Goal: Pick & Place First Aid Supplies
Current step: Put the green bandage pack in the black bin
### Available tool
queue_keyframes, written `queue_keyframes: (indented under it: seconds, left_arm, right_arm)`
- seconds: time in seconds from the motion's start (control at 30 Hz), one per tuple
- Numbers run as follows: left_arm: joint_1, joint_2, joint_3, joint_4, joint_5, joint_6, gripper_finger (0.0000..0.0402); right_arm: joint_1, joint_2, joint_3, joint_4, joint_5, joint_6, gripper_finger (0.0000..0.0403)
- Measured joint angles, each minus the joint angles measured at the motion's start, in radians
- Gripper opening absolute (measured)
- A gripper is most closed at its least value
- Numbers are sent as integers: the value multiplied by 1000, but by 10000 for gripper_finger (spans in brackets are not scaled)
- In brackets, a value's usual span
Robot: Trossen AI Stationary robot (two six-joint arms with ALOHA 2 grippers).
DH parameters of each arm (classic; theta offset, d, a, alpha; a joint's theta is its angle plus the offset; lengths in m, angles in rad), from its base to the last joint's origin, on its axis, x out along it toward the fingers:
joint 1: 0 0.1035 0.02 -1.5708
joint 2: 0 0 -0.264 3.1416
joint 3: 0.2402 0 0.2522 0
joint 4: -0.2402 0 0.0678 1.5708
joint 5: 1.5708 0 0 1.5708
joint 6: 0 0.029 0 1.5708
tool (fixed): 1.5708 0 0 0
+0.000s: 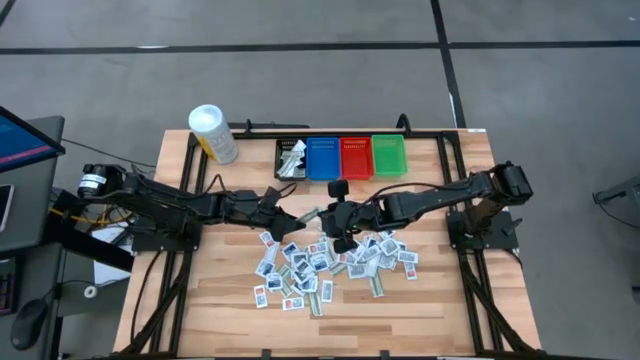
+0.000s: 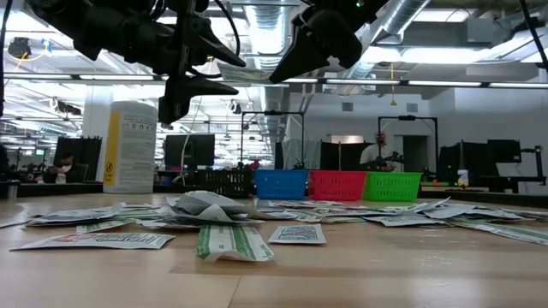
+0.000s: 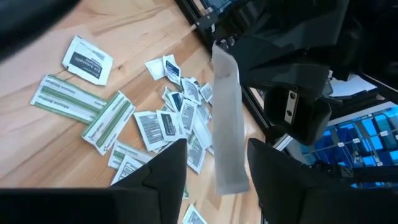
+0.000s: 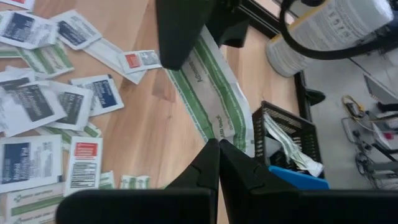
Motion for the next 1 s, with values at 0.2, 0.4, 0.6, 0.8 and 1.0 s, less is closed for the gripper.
queue_keyframes:
  seconds: [0.2,0.4,0.6,0.8,1.0]
  left_arm:
    - [0,0,0,0,0,3,84]
    - [1,0,0,0,-8,15,8]
    - [6,0,0,0,-9,22,4]
    - [19,0,0,0,-2,22,3]
    - [33,0,0,0,56,22,3]
  right_arm:
    - [-3,0,0,0,-1,0,0]
    - [-20,0,0,1,-1,0,20]
    - [-39,0,0,0,0,0,79]
    - [-71,0,0,-2,4,2,136]
    - [-121,0,0,3,30,61,178]
